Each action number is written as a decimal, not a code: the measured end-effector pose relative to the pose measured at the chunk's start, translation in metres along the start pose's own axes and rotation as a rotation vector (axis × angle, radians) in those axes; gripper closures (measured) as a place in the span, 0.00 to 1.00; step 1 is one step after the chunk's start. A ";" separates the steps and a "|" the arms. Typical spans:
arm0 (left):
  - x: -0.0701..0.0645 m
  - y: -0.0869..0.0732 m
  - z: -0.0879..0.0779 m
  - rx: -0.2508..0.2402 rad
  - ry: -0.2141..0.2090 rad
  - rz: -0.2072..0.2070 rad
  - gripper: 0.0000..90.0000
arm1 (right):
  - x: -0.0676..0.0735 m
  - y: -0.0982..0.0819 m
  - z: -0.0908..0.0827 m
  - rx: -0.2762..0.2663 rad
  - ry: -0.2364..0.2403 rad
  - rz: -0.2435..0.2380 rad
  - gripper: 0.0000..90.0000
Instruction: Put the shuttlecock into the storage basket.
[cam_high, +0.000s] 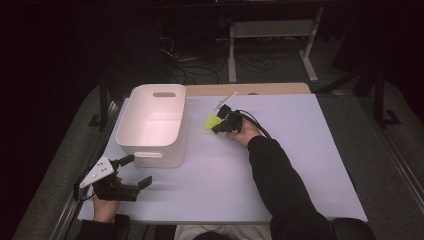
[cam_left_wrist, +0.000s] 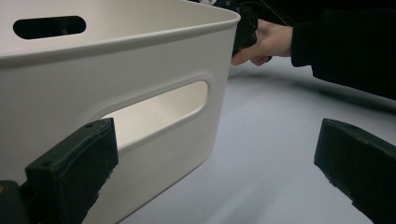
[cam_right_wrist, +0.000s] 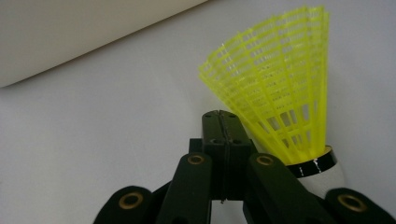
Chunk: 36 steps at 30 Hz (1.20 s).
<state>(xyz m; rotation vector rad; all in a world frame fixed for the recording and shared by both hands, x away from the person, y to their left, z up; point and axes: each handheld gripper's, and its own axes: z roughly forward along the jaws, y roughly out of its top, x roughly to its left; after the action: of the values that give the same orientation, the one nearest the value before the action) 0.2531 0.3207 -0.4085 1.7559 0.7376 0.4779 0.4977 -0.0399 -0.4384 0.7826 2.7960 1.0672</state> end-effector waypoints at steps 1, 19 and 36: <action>0.000 0.000 0.000 0.000 0.000 0.000 0.00 | -0.001 0.000 0.000 -0.006 -0.004 0.005 0.99; 0.000 0.000 0.000 0.000 0.001 0.000 0.00 | -0.005 0.000 -0.002 -0.007 0.008 0.015 0.99; 0.000 0.000 0.000 0.000 0.003 -0.001 0.00 | 0.001 0.004 -0.029 0.007 0.009 -0.020 0.97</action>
<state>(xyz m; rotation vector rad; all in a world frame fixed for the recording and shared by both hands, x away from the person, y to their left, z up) 0.2527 0.3210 -0.4086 1.7551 0.7409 0.4799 0.4927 -0.0543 -0.4139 0.7506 2.8102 1.0617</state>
